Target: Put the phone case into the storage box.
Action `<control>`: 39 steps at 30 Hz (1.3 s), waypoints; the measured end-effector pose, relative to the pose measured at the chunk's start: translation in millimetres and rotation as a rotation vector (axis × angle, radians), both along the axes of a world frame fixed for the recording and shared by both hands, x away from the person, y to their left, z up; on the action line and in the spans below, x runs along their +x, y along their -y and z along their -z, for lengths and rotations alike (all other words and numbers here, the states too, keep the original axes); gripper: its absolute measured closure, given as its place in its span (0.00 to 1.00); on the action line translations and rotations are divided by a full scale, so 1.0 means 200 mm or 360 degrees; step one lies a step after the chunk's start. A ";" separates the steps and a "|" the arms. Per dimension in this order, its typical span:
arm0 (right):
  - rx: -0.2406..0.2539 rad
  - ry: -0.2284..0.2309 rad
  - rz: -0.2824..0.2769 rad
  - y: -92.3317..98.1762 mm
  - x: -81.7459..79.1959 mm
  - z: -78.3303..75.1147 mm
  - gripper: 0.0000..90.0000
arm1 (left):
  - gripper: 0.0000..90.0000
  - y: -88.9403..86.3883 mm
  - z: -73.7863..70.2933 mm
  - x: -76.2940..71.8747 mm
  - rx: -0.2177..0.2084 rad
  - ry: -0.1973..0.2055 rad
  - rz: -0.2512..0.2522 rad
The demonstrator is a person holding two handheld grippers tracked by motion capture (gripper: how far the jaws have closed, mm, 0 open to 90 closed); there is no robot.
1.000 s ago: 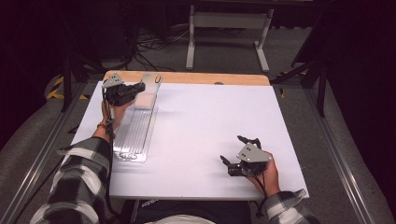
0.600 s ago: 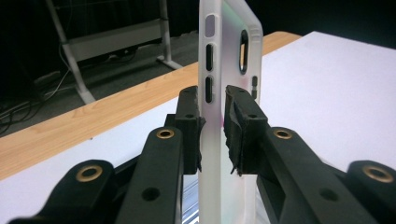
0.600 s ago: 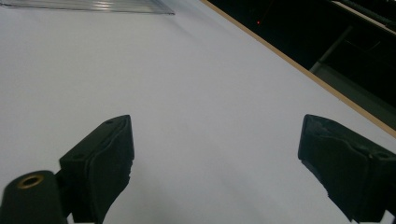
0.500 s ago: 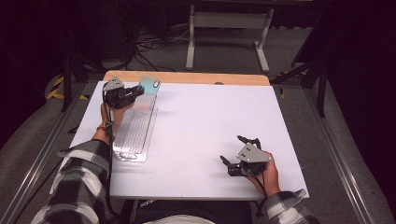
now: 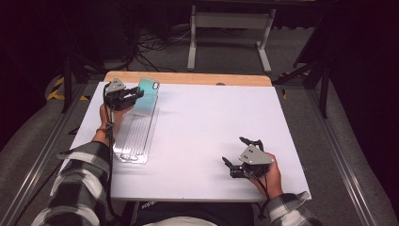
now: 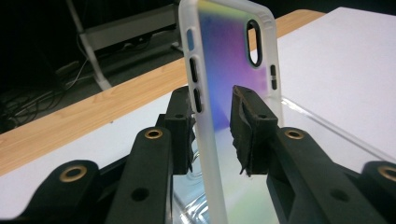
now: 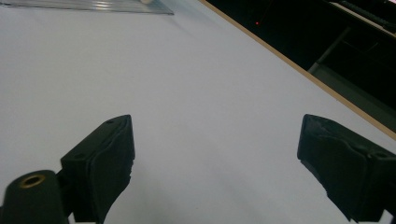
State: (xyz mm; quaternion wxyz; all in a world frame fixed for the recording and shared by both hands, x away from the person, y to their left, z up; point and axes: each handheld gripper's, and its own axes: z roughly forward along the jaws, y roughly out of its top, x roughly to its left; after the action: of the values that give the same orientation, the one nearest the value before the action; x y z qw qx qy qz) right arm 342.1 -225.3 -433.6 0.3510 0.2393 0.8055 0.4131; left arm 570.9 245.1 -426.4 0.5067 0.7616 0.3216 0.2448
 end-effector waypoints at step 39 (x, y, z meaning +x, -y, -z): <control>-0.0015 0.0029 0.0001 0.00 -0.01 -0.01 0.14 | 0.73 -0.01 -0.04 -0.03 0.0084 0.0034 -0.0054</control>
State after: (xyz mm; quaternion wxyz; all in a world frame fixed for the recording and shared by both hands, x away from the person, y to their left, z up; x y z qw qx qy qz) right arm 340.4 -225.3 -431.9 0.3597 0.2341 0.8041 0.4113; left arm 564.1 247.1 -418.1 0.4856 0.7664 0.3224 0.2699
